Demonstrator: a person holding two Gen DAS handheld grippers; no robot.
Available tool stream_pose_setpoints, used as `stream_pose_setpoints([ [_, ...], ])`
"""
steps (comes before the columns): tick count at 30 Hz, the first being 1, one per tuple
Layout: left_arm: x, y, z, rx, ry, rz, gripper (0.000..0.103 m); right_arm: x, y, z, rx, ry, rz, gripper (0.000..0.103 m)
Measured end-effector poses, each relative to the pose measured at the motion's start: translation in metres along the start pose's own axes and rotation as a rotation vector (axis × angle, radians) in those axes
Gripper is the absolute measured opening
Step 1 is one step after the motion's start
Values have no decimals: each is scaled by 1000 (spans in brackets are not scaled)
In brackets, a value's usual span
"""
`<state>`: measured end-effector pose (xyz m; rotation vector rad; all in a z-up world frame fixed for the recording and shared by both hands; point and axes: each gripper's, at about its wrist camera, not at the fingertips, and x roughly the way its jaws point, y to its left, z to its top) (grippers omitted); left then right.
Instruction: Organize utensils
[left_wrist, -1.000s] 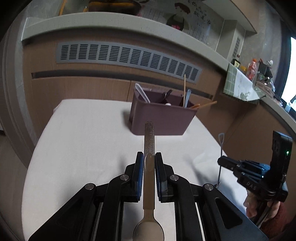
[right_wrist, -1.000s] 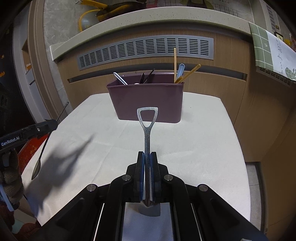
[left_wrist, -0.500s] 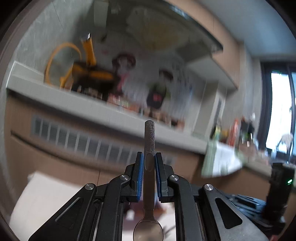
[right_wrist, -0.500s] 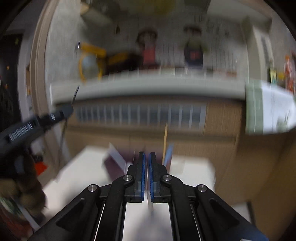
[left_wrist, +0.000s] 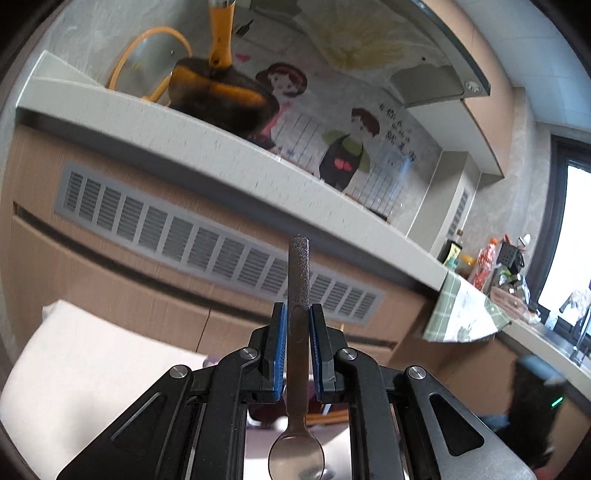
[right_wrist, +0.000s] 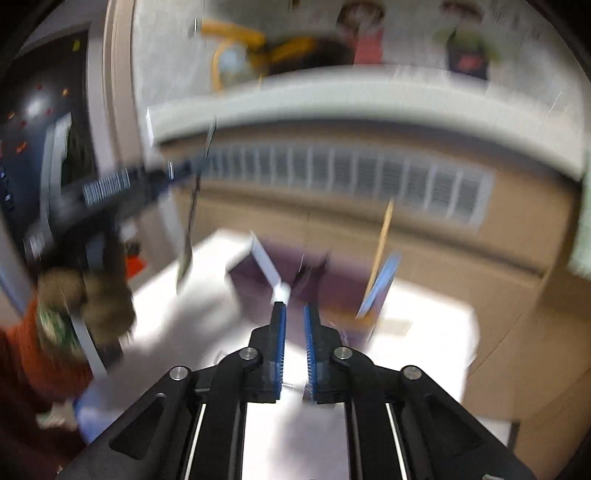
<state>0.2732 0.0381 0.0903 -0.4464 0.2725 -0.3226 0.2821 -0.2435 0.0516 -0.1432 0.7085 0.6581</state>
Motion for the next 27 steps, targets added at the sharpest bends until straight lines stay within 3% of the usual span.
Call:
stream_pose_setpoints([
  [3,-8,0,-8,47,5,20,12,31,-3,-23,54,89,-15,16],
  [7,-14,5,-21,77,11,43,12,76,-2,-38,171,169,29,18],
  [10,-14,16,-28,42,43,61,12,113,26,-34,84,205,12,18],
  [14,-29,31,-37,30,52,123,12,146,63,-44,-26,330,33,18],
  [15,-38,35,-40,34,49,152,12,141,68,-46,-60,306,4,18],
  [18,-57,44,-51,24,49,192,12,120,79,-69,-170,351,-61,18],
  [20,-71,49,-61,-5,50,200,12,100,74,-85,-168,357,-95,18],
  [22,-81,50,-69,-29,60,189,12,78,59,-96,-83,352,-138,18],
  [25,-94,48,-76,-29,45,184,11,50,34,-103,70,269,-174,20],
  [27,-100,51,-78,-34,47,191,11,44,8,-111,243,227,-186,20],
])
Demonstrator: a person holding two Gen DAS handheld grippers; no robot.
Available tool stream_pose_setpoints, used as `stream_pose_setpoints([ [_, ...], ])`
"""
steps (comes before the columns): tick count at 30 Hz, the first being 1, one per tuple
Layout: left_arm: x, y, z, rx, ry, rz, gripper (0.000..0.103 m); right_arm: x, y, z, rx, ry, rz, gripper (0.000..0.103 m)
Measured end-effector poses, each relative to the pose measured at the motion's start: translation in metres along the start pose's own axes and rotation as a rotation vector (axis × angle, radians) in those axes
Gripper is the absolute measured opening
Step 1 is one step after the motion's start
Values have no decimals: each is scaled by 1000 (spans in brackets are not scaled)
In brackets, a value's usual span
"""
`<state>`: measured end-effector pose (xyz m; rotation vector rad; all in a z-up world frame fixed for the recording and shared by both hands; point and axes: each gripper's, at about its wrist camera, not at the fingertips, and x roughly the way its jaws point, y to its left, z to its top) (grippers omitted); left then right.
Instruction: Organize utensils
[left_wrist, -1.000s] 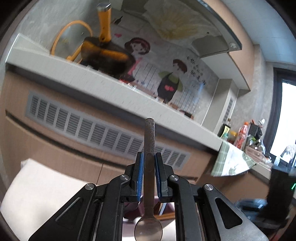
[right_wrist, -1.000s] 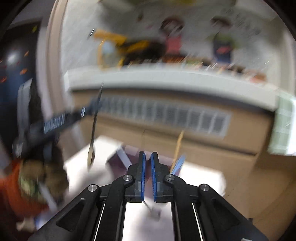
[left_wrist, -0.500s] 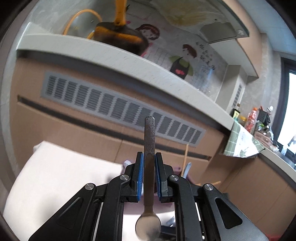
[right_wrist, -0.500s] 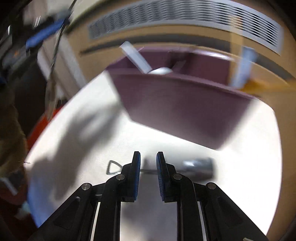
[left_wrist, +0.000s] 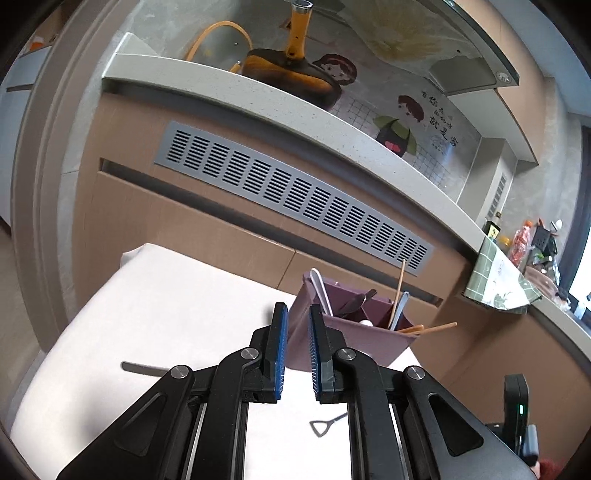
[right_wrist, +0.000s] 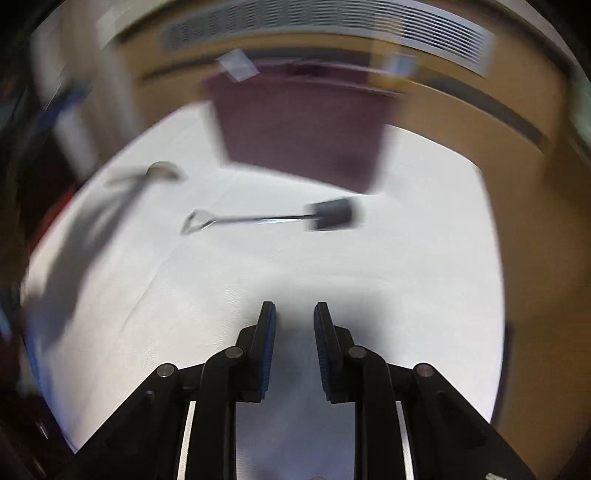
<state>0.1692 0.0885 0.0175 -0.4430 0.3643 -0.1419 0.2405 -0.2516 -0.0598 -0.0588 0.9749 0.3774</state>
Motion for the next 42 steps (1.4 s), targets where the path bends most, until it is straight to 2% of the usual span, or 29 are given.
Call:
stream_pose_setpoints([
  [3,8,14,2,22,66,44,12,16,-24,-3,108,16,20,21],
  [4,14,20,3,32,89,47,12,17,-23,-1,102,-24,25,22],
  [6,36,39,5,53,179,48,13,24,-16,3,77,-12,2,27],
  [10,90,76,8,-17,338,59,13,34,-5,14,30,21,-41,49],
  [13,122,93,3,-35,434,63,13,28,2,16,38,38,-60,53],
  [15,129,98,-4,-31,473,78,13,17,18,14,14,48,-92,50],
  [17,126,99,-14,-24,510,68,13,12,31,16,-10,1,-113,28],
  [19,115,95,-25,-19,538,48,13,10,55,25,-77,-40,-72,28],
  [22,95,83,-39,-13,568,1,13,22,92,49,-173,-39,-8,23],
  [25,80,69,-52,-4,626,-49,14,52,109,76,-167,14,77,18],
  [28,65,52,-60,99,668,-80,16,77,112,81,-148,118,126,18],
  [30,59,46,-60,146,673,-88,21,72,109,71,-180,110,123,18],
  [33,46,47,-55,203,646,-79,24,51,96,44,-248,125,110,18],
  [36,40,57,-46,191,597,2,24,25,74,18,-287,127,-10,16],
  [37,34,61,-44,167,582,5,24,14,63,12,-269,99,-48,17],
  [39,23,64,-45,129,576,-31,24,-7,34,4,-180,23,-72,19],
  [42,12,59,-53,148,562,-9,24,-7,-10,5,46,9,-22,22],
])
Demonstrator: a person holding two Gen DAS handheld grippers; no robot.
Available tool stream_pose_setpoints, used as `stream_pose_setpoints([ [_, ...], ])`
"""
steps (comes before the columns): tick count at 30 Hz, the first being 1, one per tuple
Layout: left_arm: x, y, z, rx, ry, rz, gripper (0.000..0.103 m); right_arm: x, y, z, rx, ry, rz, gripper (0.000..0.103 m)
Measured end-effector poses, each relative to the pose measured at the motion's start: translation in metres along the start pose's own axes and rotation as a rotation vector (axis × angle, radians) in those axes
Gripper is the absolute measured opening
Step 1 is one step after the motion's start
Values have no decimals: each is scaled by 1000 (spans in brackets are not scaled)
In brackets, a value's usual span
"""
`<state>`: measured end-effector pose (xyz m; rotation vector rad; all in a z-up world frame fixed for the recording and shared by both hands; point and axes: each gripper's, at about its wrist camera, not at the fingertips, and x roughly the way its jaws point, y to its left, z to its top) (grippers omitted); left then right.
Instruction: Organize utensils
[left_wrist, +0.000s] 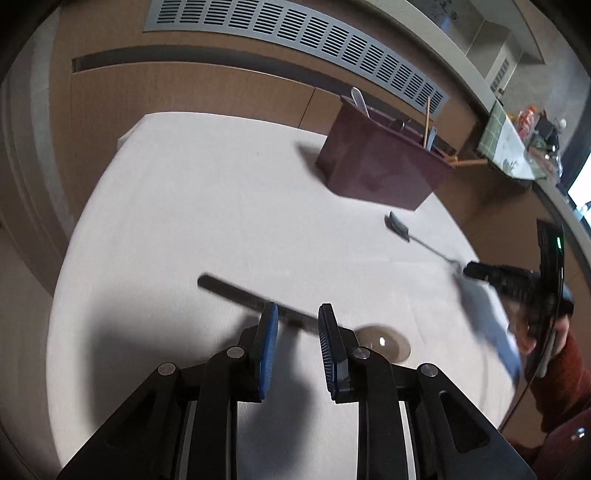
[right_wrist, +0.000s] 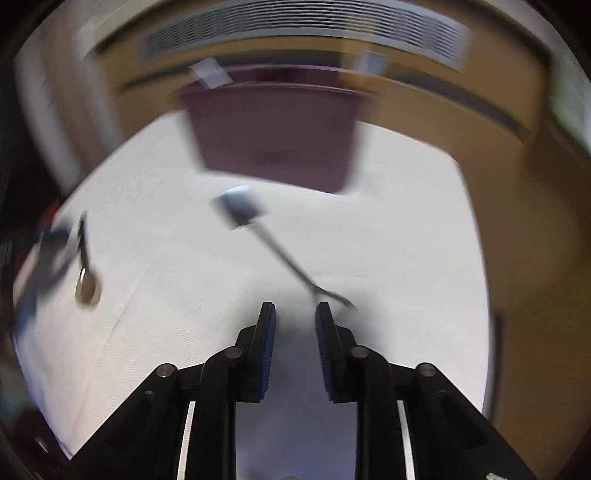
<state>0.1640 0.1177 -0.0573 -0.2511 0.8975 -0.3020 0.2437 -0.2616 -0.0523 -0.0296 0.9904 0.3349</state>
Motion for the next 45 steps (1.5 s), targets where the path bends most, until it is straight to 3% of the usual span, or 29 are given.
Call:
stream_pose_setpoints([
  [1,0,-4,-5,10,-2,32,24,7,-13,2,93,8,61,22],
  [3,0,-7,-13,8,7,74,24,16,-20,3,123,10,134,23],
  [8,2,-7,-24,-24,30,89,24,41,19,27,-188,-27,62,23],
  [10,3,-10,-22,-34,35,96,25,49,31,38,-272,-13,113,23],
  [14,7,-14,-19,-31,43,103,28,63,52,52,-405,17,231,31],
  [19,11,-16,-17,-37,45,98,30,70,85,48,-505,-14,186,45],
  [22,13,-16,-16,-36,49,98,30,74,95,52,-528,-19,156,46],
  [26,14,-17,-15,-34,54,90,31,83,87,72,-448,24,193,47],
  [28,14,-15,-15,-53,67,48,31,80,79,74,-430,35,189,47],
  [31,16,-17,-13,-81,100,-40,32,80,81,76,-415,18,98,30],
  [33,8,-26,-8,-29,65,-58,32,72,74,69,-343,21,108,29],
  [35,-5,-40,2,84,-3,-37,32,60,64,61,-280,13,121,29],
  [38,1,-42,20,181,4,-49,32,44,57,45,-221,5,125,29],
  [42,38,-10,45,96,61,-36,32,24,47,30,-146,-6,178,29],
  [45,55,11,46,37,131,-22,31,4,36,15,-113,-12,202,29],
])
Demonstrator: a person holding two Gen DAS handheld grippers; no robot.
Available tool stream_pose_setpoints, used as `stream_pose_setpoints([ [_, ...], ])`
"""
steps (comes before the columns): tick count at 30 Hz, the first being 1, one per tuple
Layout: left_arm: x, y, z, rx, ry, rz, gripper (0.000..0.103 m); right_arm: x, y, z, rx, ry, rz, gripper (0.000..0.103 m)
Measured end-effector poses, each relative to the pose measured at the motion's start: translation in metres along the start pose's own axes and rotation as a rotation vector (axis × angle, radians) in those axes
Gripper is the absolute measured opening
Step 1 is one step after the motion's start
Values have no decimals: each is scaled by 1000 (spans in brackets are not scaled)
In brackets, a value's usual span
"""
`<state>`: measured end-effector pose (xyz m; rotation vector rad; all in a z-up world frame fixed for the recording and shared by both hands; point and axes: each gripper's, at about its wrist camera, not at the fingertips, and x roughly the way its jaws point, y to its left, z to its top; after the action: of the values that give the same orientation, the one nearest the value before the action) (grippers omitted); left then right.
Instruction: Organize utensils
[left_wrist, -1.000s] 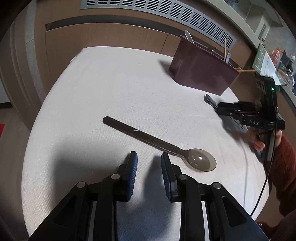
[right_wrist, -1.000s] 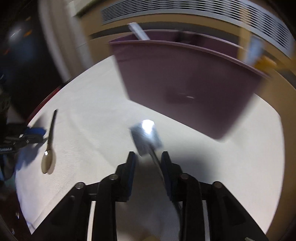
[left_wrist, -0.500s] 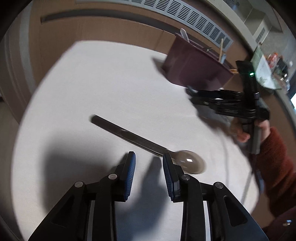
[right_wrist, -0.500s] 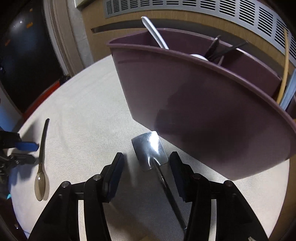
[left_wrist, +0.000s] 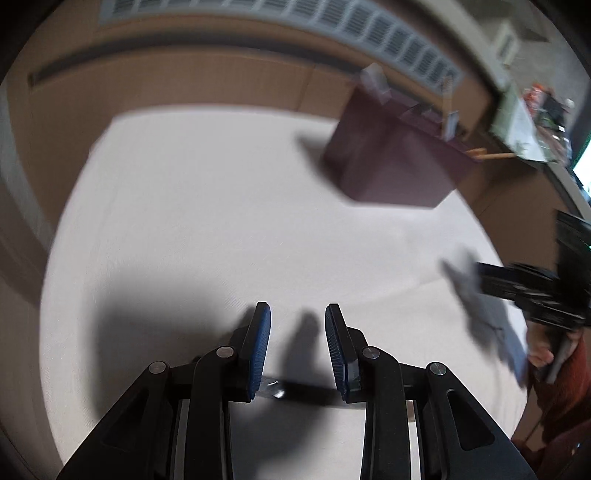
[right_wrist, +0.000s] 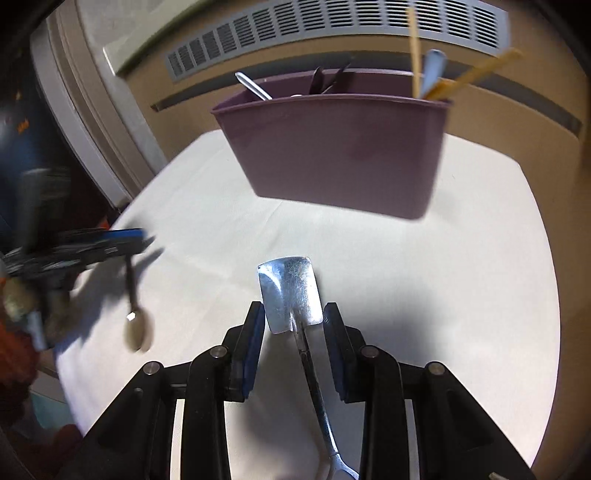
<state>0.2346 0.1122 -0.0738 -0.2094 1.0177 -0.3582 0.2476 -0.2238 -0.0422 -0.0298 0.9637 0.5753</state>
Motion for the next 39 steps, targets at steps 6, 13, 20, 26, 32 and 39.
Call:
stream_pose_setpoints([
  [6,-27,1,-42,0,78,-131,31,-8,23,-9,-28,-10,-22,29],
  [13,-36,-79,-90,467,116,-19,47,-16,19,-17,-43,-17,-7,30],
  [20,-2,-107,-54,438,118,16,48,-22,29,-25,-71,-36,-47,30],
  [26,2,-115,-49,441,129,83,37,-27,29,-27,-70,-69,-89,30],
  [32,-24,-119,-46,360,-7,84,36,-41,30,-28,-63,-144,-118,29],
  [39,-72,-126,-28,199,-301,-1,35,-64,32,-20,-23,-261,-104,29],
])
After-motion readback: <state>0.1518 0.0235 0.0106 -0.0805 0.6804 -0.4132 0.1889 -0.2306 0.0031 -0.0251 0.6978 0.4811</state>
